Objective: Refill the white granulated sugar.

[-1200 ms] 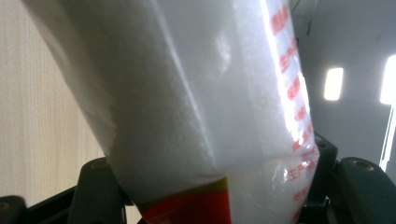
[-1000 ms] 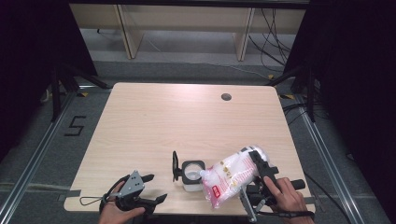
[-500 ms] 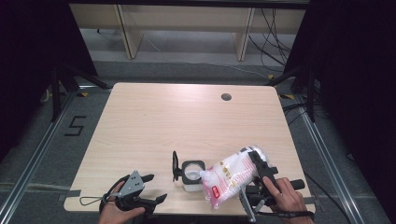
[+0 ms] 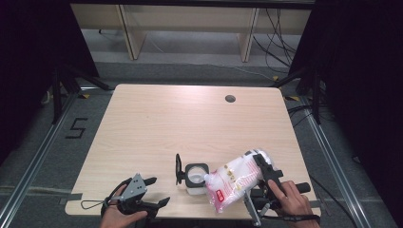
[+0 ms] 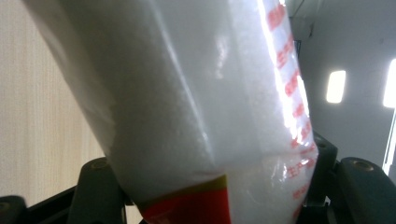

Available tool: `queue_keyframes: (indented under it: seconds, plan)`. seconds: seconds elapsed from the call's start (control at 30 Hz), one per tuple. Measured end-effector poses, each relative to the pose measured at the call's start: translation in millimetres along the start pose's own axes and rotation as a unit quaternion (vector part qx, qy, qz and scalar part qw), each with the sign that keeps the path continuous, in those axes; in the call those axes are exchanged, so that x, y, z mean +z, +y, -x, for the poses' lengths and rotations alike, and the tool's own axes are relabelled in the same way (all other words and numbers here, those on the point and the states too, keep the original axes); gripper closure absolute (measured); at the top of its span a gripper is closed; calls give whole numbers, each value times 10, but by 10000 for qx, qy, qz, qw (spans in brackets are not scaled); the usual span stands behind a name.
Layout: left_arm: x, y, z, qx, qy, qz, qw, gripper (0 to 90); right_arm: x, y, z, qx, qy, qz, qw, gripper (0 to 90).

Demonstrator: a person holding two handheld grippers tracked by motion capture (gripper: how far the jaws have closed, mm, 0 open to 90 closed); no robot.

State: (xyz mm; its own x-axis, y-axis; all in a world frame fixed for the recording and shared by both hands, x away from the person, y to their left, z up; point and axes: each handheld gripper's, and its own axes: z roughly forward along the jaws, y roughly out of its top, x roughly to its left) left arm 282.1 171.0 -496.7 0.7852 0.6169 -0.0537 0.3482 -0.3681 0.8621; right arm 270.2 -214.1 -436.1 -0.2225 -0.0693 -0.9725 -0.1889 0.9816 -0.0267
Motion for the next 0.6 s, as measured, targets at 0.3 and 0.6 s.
queue_keyframes:
  seconds: [0.3, 0.6]
  plan:
    - [-2, 0, -1, 4, 1, 1, 10000, 176, 0, -1, 7, -52, -38, 21, 10000, 375]
    - [-3, 1, 2, -14, -3, 12, 10000, 176, 2, -5, 2, 15, 54, 0, 10000, 375]
